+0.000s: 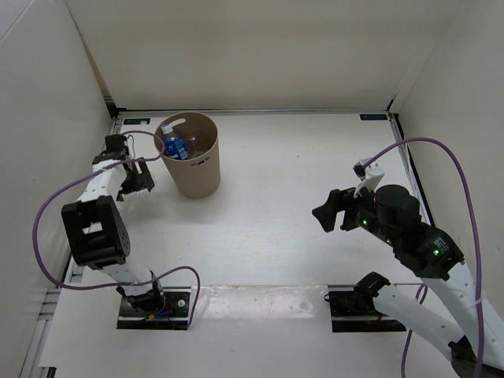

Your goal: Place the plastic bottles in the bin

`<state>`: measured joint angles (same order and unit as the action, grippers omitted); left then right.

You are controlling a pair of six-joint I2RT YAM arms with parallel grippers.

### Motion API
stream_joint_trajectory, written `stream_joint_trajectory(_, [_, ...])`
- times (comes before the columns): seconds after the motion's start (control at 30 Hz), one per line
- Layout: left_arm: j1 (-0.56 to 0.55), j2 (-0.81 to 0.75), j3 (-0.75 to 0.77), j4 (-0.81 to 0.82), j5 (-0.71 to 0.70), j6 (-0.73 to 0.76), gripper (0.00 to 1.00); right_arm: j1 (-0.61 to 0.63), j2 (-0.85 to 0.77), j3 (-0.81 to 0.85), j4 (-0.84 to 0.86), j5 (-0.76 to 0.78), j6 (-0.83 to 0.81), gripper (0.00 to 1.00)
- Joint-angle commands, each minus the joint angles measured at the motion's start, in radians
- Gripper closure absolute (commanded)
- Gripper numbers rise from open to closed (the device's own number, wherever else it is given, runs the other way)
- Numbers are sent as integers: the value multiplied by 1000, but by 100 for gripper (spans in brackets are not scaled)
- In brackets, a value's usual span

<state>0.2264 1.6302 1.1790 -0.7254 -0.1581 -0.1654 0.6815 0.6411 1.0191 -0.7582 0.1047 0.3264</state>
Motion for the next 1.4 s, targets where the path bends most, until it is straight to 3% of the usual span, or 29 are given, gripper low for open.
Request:
stream_joint_trajectory(0.0, [7,11,36,24,22,44,1,21,-6,32,13,33,-21,10])
stream_joint_trajectory(0.23, [8,115,65,9,20,35,2,26,-6,29,13,38,-24,10])
stream_joint_trajectory(0.57, [4,183,110,-31,45,21,18,30,-1,26,14,43,-29,10])
stream_joint_trajectory(0.87, [-38,184,119,-52,22,20,50,53,-3,24,11,61,-32,10])
stream_joint_trajectory(1.0, [-48,172,154,-129,22,-15,80,55,0,27,10,66,-32,10])
stream_joint_trajectory(1.1, [-55,79,148,-144,22,-45,92,53,-1,27,7,67,-30,10])
stream_joint_trajectory(1.23, [-64,-131,114,-140,-3,-100,100,53,5,26,13,56,-29,10])
stream_joint_trajectory(1.37, [-71,-214,128,-155,-30,-123,100,52,9,26,13,56,-29,10])
